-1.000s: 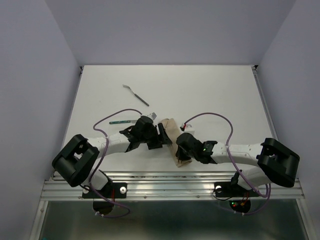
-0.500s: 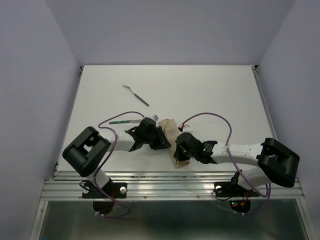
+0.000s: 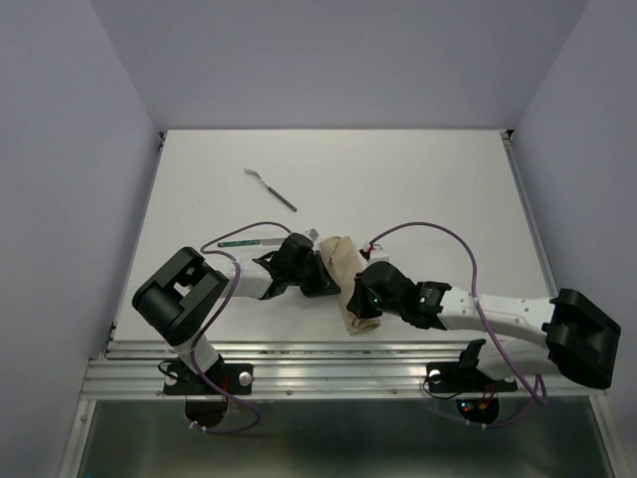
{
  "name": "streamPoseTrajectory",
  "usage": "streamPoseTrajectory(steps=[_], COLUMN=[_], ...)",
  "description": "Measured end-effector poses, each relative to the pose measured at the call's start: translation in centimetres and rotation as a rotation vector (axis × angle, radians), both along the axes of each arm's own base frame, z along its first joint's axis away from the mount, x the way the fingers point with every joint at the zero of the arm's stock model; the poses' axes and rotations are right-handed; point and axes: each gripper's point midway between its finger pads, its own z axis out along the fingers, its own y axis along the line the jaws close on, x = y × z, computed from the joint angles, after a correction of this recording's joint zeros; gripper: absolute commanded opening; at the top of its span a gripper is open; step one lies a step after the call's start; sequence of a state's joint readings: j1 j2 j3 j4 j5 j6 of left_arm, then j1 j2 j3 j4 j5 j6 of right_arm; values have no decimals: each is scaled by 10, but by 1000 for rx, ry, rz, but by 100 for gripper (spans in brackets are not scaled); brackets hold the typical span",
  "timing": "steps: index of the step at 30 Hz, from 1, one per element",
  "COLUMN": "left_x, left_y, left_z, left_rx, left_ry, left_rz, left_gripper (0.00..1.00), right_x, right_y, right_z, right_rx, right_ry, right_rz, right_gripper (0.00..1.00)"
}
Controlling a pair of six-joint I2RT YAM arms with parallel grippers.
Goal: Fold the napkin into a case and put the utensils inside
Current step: Fold the 2/3-rectangle-folded napkin at the center of the board.
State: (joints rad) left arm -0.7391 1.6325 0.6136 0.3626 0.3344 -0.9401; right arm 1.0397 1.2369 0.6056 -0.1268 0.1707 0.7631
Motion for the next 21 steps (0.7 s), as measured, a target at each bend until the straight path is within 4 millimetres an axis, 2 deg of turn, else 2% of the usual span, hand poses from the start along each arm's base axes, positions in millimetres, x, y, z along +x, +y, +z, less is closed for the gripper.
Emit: streamPoseTrajectory(steps=[3,8,13,19,21], left_x=[1,1,1,1,2], left_y=[-1,-2,-2,-3,-4], left_z=[0,0,0,0,0], left_rx=[-2,-3,-3,-3,-4], left_ry=[1,2,1,1,1], left_rz=[-2,-4,-4,-6,-7], left_gripper=[0,0,0,0,0], right_x=[-8,-21,-18,-12,-10], right_y=[-4,-14,-14,-21,-21], right_z=[-12,-48,-43,-4,0], right_rx=[-13,-67,-57,0,5], right_ry=[33,109,94,13,7], right_rz=[17,20,12,-16,-20], right_gripper=[1,1,1,1,1])
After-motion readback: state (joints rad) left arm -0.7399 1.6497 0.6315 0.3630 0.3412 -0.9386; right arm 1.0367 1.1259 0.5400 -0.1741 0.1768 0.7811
